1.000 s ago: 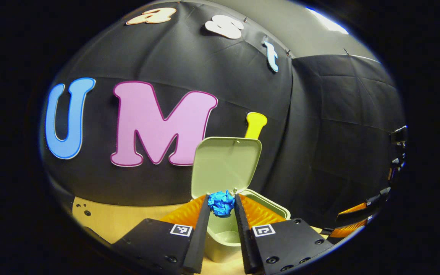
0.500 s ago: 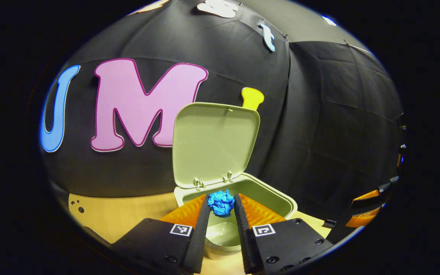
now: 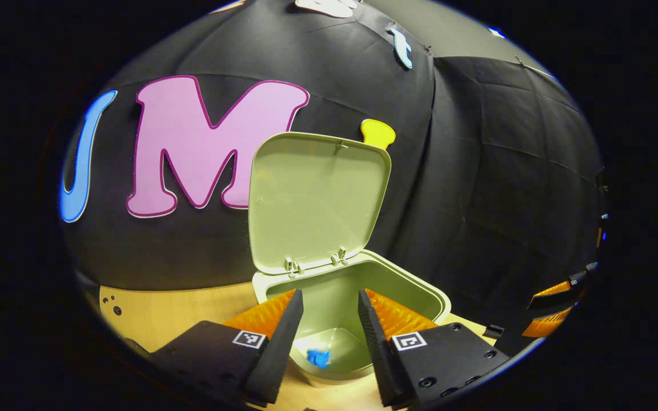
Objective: Press the lid of the desktop garbage bin to open it, pick up the crumpled paper on the desktop and throw it into the bin, then pick up the pop can on the desktop and drop it into the bin, and finally close the garbage bin lid.
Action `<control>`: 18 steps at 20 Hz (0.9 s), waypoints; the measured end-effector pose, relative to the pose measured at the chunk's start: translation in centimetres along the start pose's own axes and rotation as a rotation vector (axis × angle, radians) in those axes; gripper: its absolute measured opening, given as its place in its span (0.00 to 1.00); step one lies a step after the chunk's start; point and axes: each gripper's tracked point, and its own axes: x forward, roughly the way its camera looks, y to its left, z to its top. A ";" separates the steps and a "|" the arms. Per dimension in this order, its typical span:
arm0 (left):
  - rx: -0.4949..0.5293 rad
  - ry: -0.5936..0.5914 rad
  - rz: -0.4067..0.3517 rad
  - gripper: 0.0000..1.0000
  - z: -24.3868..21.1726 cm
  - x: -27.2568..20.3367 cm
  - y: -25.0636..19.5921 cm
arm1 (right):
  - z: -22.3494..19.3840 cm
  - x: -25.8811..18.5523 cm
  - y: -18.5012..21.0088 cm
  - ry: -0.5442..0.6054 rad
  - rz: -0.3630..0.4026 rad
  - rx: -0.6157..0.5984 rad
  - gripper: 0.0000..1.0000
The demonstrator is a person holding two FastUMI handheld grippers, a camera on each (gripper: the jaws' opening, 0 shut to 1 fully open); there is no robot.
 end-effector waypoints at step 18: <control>-0.011 -0.110 0.228 0.95 1.7 -11.7 5.3 | -3.2 -0.8 8.1 0.066 0.279 -0.091 0.89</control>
